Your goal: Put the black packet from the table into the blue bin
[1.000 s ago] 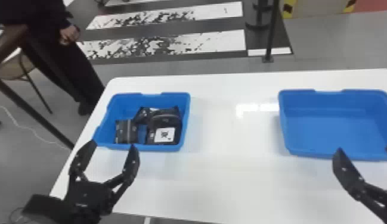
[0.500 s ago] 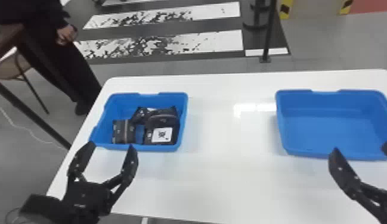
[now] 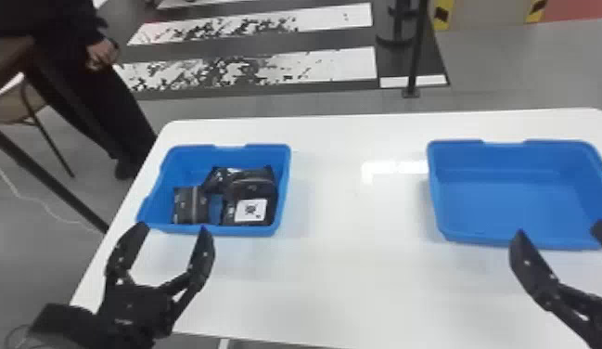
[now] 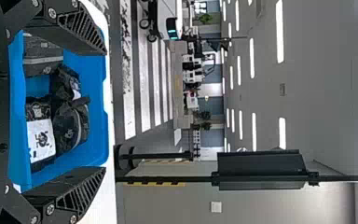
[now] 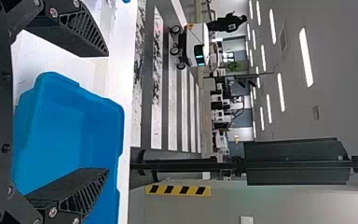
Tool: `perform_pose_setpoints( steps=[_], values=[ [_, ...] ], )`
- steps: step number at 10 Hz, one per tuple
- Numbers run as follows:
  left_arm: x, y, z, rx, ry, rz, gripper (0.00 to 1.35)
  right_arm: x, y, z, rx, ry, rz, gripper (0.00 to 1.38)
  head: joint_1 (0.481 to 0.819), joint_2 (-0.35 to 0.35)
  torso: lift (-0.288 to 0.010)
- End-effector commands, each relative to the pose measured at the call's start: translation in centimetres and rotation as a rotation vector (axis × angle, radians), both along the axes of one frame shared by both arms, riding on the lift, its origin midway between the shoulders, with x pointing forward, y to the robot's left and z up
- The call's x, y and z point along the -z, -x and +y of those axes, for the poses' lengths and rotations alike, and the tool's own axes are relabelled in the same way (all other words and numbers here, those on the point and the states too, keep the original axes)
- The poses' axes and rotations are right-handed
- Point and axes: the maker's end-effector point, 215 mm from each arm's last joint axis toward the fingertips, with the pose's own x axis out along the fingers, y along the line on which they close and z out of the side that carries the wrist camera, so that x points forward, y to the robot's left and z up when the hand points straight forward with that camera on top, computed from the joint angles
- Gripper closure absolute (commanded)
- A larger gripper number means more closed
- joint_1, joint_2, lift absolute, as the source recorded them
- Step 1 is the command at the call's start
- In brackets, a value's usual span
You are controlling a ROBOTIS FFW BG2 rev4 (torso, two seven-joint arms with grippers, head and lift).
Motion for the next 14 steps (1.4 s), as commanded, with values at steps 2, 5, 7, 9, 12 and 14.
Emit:
perform_pose_setpoints(
  steps=[2, 5, 7, 9, 12, 14],
  values=[
    [0.08, 0.12, 0.05, -0.004, 0.008, 0.001, 0.16, -0.24, -0.04, 0.03, -0.001, 0.002, -0.005, 0.14, 0.695, 0.173, -0.110],
    [0.27, 0.12, 0.11, -0.007, 0.016, 0.007, 0.16, -0.12, -0.02, 0.01, 0.000, 0.000, -0.002, 0.14, 0.695, 0.174, -0.110],
    [0.48, 0.20, 0.06, -0.007, 0.024, 0.013, 0.16, -0.01, 0.00, 0.00, 0.000, -0.004, 0.000, 0.14, 0.695, 0.175, -0.110],
    [0.82, 0.17, -0.13, -0.007, 0.042, 0.022, 0.16, -0.01, 0.00, 0.00, 0.000, -0.004, 0.000, 0.14, 0.695, 0.174, -0.110],
    [0.89, 0.13, -0.44, -0.004, 0.057, 0.023, 0.16, -0.01, 0.00, 0.00, 0.000, -0.004, 0.000, 0.14, 0.695, 0.168, -0.110],
    [0.80, 0.12, -0.49, -0.004, 0.064, 0.019, 0.16, -0.02, 0.00, 0.00, 0.001, -0.006, 0.000, 0.14, 0.695, 0.166, -0.110]
  ],
)
